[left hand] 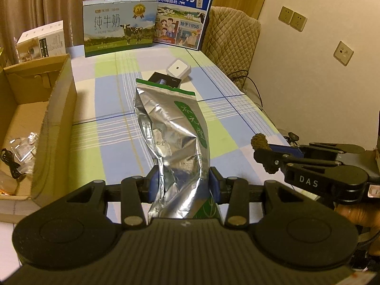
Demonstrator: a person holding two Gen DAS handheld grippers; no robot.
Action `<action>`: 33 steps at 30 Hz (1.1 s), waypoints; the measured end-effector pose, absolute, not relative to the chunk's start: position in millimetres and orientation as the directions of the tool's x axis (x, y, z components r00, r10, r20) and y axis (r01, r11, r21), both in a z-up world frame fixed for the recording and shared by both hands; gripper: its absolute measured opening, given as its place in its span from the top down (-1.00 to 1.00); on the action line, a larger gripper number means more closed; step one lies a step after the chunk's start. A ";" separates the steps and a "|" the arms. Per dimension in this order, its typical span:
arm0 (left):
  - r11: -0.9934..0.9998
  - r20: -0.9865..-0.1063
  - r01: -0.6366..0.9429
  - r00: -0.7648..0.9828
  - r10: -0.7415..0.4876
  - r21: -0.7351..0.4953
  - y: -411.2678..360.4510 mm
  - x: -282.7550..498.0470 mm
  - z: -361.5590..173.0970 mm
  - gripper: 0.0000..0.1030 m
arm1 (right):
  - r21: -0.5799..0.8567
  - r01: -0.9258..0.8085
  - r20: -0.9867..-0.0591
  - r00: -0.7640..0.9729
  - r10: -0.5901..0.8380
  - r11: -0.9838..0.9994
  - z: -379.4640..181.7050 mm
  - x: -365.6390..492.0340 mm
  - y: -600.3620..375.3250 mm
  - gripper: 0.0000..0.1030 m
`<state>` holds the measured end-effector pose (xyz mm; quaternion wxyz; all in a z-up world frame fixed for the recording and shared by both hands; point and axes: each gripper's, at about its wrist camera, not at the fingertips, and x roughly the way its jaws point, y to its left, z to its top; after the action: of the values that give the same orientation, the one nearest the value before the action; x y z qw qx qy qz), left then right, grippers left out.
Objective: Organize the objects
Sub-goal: 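Lift the foil bag and scrunchie and carry them toward the cardboard box, then lower the foil bag and scrunchie into the cardboard box with both tools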
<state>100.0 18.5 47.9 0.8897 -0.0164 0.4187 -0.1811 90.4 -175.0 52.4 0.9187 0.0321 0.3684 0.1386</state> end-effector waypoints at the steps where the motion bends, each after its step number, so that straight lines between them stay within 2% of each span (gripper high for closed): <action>1: 0.934 -0.736 0.307 0.588 -0.336 -0.181 21.1 99.2 49.5 0.28 | 0.156 -0.239 -0.668 0.689 0.280 0.958 53.8 90.1 -171.0 0.69; 22: 0.943 -0.708 0.273 0.627 -0.325 -0.191 69.3 85.1 70.3 0.28 | 0.126 -0.318 -0.660 0.680 0.319 0.940 67.6 93.7 -125.1 0.69; 33: 0.955 -0.690 0.240 0.662 -0.293 -0.175 119.3 89.8 86.4 0.28 | 0.091 -0.390 -0.655 0.669 0.350 0.916 73.6 102.6 -68.9 0.69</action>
<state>89.8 119.3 86.4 0.9110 -0.0343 0.3840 -0.1462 102.6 -68.9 73.6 0.9132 -0.0283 0.3525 0.2025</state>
